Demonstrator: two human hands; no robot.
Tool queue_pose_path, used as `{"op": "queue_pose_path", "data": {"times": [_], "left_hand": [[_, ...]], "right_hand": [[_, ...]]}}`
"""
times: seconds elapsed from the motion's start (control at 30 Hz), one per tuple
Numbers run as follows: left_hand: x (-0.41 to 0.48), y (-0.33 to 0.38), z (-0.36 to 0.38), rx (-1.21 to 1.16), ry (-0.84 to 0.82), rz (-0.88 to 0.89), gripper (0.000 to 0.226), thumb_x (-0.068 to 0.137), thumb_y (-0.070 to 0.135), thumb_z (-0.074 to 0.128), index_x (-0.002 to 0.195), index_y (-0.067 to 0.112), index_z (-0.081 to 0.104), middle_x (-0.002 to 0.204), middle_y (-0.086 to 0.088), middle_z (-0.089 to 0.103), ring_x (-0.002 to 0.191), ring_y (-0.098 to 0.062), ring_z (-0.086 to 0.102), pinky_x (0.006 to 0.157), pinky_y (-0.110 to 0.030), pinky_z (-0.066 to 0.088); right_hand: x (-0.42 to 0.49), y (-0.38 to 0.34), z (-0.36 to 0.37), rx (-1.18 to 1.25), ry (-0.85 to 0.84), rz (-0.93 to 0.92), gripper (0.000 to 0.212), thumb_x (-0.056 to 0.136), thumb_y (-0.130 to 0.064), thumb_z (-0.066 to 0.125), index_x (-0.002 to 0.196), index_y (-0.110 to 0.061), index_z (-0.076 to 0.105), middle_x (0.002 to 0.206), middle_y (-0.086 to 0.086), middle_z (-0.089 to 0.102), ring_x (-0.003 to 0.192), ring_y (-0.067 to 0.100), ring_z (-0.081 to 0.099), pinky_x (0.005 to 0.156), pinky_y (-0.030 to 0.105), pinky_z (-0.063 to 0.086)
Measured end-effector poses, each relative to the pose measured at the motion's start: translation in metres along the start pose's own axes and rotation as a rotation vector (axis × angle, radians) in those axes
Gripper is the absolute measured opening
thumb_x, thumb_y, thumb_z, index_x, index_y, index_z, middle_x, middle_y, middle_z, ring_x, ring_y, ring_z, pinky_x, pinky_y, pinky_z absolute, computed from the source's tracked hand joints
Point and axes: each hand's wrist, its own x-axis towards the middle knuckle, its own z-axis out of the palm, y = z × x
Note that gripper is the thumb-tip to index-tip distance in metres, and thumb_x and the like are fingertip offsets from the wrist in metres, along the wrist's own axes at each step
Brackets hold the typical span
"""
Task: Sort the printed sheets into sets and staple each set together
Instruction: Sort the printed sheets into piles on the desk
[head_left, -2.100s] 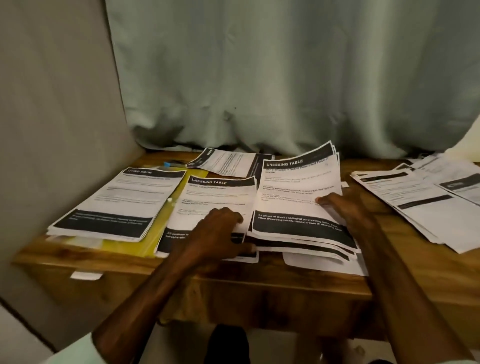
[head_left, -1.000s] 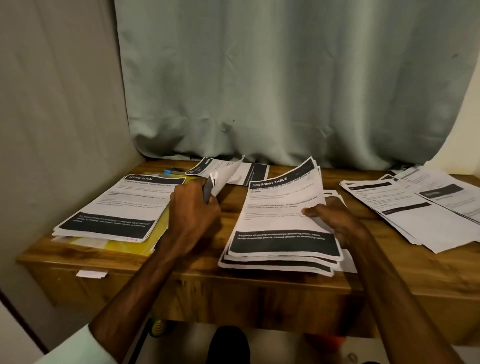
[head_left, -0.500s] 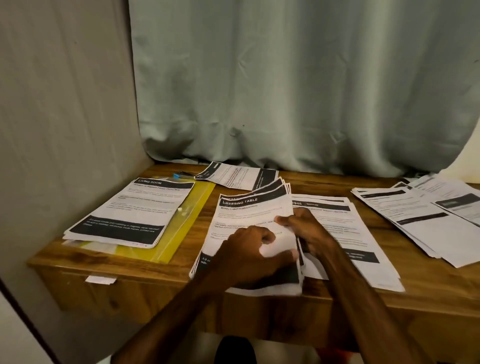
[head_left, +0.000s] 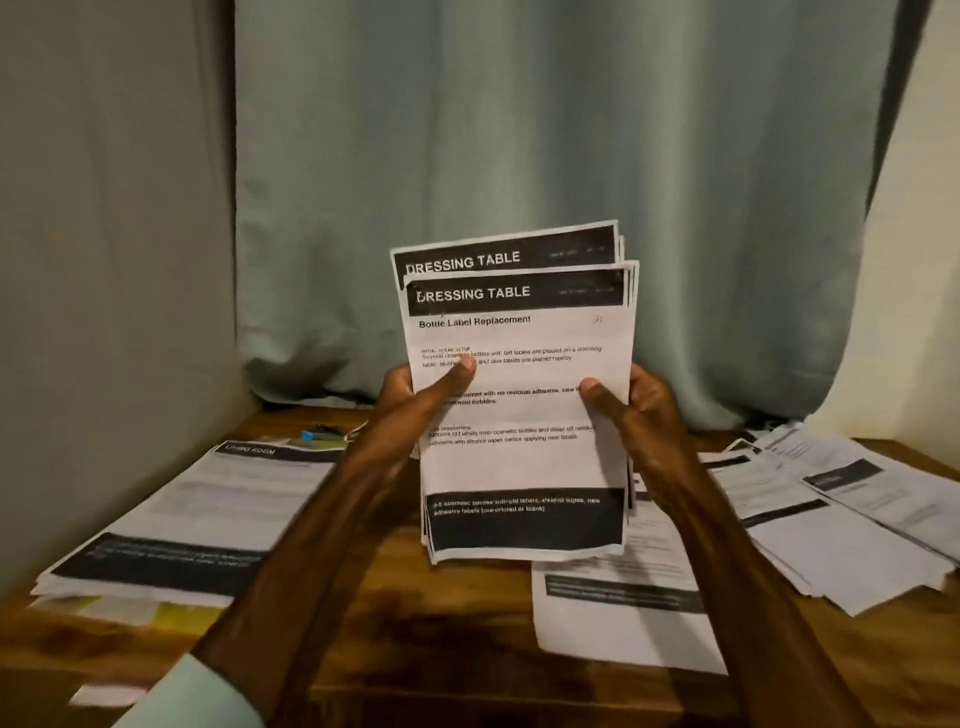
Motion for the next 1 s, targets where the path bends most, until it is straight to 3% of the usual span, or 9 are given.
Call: {"op": "queue_pose_path", "data": {"times": [0.1,0.2,0.33,0.53,0.67,0.77,0.83,0.93,1.0], "left_hand": [[0.006,-0.002,0.027,0.017,-0.041,0.044,0.062,0.073,0.045,0.092,0.123,0.020,0.064,0.112,-0.006,0.077,0.101,-0.033,0.075,0.090,-0.058,0.058],[0.006,-0.019,0.039,-0.012,-0.044,0.033,0.045,0.076,0.034,0.091,0.112,0.020,0.067,0.108,-0.007,0.078,0.102,-0.035,0.074,0.093,-0.061,0.056],[-0.001,-0.039,0.053,-0.007,-0.085,-0.008,0.044,0.083,0.026,0.085,0.120,0.010,0.066,0.110,-0.012,0.077,0.101,-0.036,0.075,0.093,-0.061,0.056],[-0.001,-0.040,0.062,0.044,-0.080,0.054,0.038,0.085,0.028,0.081,0.118,0.015,0.068,0.107,-0.004,0.079,0.096,-0.029,0.077,0.087,-0.051,0.061],[-0.002,-0.041,0.069,0.128,-0.049,0.066,0.016,0.091,0.025,0.076,0.102,0.025,0.064,0.091,0.006,0.080,0.079,-0.013,0.077,0.064,-0.028,0.062],[0.007,-0.037,0.072,0.173,0.006,0.128,0.012,0.093,0.025,0.074,0.104,0.024,0.067,0.100,0.001,0.079,0.078,-0.011,0.077,0.059,-0.021,0.058],[0.016,-0.030,0.074,0.227,0.055,0.250,0.031,0.091,0.021,0.077,0.118,0.021,0.062,0.111,0.003,0.075,0.089,-0.009,0.075,0.068,-0.018,0.057],[0.028,-0.026,0.076,0.680,0.213,0.622,0.075,0.083,0.026,0.084,0.144,0.020,0.042,0.143,0.002,0.052,0.129,-0.011,0.049,0.107,-0.027,0.040],[0.036,-0.026,0.082,0.923,0.138,0.844,0.075,0.084,0.039,0.077,0.147,0.018,0.043,0.152,-0.003,0.043,0.140,-0.020,0.035,0.115,-0.036,0.028]], "right_hand": [[0.004,-0.004,-0.019,-0.006,0.077,-0.050,0.018,0.099,-0.019,0.065,0.113,-0.029,0.066,0.099,-0.022,0.075,0.089,-0.001,0.073,0.068,0.017,0.059],[-0.004,0.012,-0.037,0.027,0.089,-0.011,0.020,0.096,-0.018,0.068,0.114,-0.027,0.068,0.106,-0.011,0.078,0.095,0.011,0.075,0.072,0.024,0.060],[-0.012,0.032,-0.050,0.029,0.131,0.046,0.026,0.088,-0.016,0.077,0.112,-0.023,0.069,0.108,-0.007,0.078,0.099,0.013,0.075,0.087,0.036,0.060],[-0.005,0.033,-0.050,0.018,0.126,0.037,0.020,0.091,-0.014,0.074,0.104,-0.027,0.068,0.098,-0.017,0.077,0.093,0.004,0.074,0.075,0.020,0.059],[-0.003,0.039,-0.051,0.013,0.111,0.064,0.022,0.091,-0.013,0.074,0.104,-0.028,0.067,0.099,-0.018,0.074,0.090,0.001,0.074,0.070,0.017,0.057],[0.000,0.038,-0.053,0.016,0.115,0.076,0.024,0.090,-0.007,0.073,0.099,-0.028,0.066,0.095,-0.016,0.073,0.083,-0.001,0.073,0.064,0.015,0.056],[0.005,0.034,-0.059,0.057,0.131,0.080,0.024,0.090,-0.005,0.073,0.098,-0.027,0.067,0.094,-0.013,0.074,0.078,0.001,0.074,0.063,0.016,0.058],[0.002,0.036,-0.067,0.126,0.119,0.160,0.024,0.089,-0.004,0.074,0.106,-0.020,0.070,0.103,0.001,0.078,0.089,0.019,0.077,0.082,0.039,0.063],[-0.004,0.049,-0.070,0.137,0.058,0.239,0.030,0.089,-0.003,0.074,0.116,-0.015,0.069,0.107,0.004,0.078,0.096,0.026,0.076,0.089,0.049,0.061]]}}
